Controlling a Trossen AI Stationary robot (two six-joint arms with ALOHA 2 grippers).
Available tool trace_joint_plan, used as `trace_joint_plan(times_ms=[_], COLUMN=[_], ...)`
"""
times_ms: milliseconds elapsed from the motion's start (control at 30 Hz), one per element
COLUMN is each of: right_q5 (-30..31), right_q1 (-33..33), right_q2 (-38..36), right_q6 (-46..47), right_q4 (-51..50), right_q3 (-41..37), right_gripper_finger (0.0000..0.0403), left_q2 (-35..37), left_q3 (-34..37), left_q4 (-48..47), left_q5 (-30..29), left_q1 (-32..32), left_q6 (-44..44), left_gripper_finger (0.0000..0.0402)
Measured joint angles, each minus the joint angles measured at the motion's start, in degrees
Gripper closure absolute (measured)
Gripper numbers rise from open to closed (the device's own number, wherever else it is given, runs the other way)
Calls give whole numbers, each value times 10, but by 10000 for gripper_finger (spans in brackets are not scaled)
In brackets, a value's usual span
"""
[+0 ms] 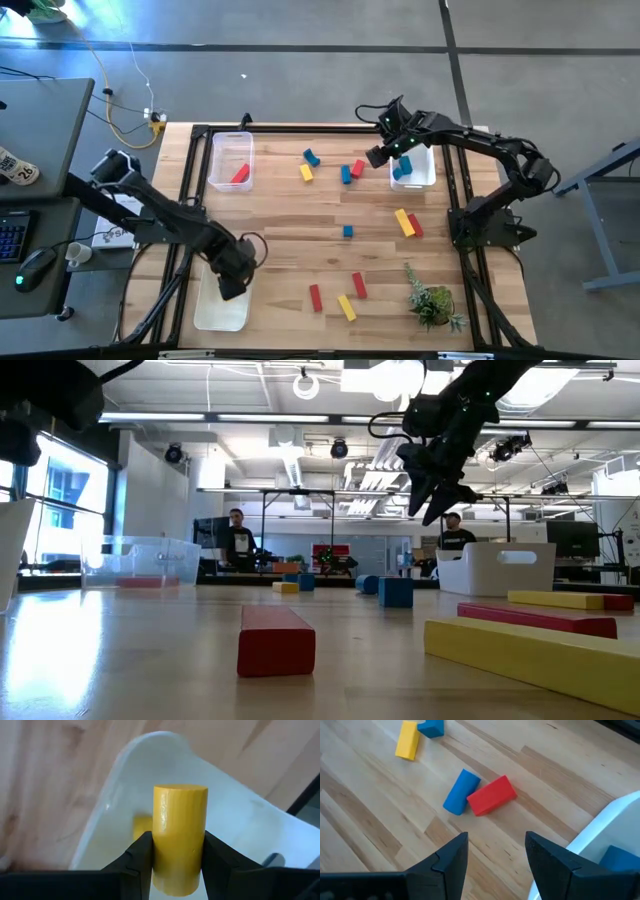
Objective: Sort & place blocks by color
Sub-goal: Put the yellow block into the bottom white bin, then put the red block into the transparent bin
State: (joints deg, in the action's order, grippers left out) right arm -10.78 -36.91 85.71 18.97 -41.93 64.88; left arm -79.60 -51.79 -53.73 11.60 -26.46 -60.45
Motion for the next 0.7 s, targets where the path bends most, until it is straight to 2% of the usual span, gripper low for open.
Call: trace_joint_plan(times_ms=[167,300,400,533,700], right_q5=[-29,-48,-64,-68,-68], right_q1=[0,6,14,32,59], right_q2=[0,0,0,-1,-18], right_q6=[-14,-25,-35,-50,-60], right_q4=[-2,-5,-8,-12,-11], right_q3=[0,0,0,0,0], right_gripper_finger=[219,219,219,219,219], left_q2=[-42,-65,-77,-79,-61], left_q3=[0,0,0,0,0], left_q4=[15,15,17,18,21], left_q5=[0,4,15,39,38], left_q1=[-4,-3,-3,-3,-3], left_q6=[0,-9,-9,-9,-27], left_gripper_finger=[294,243,219,211,212])
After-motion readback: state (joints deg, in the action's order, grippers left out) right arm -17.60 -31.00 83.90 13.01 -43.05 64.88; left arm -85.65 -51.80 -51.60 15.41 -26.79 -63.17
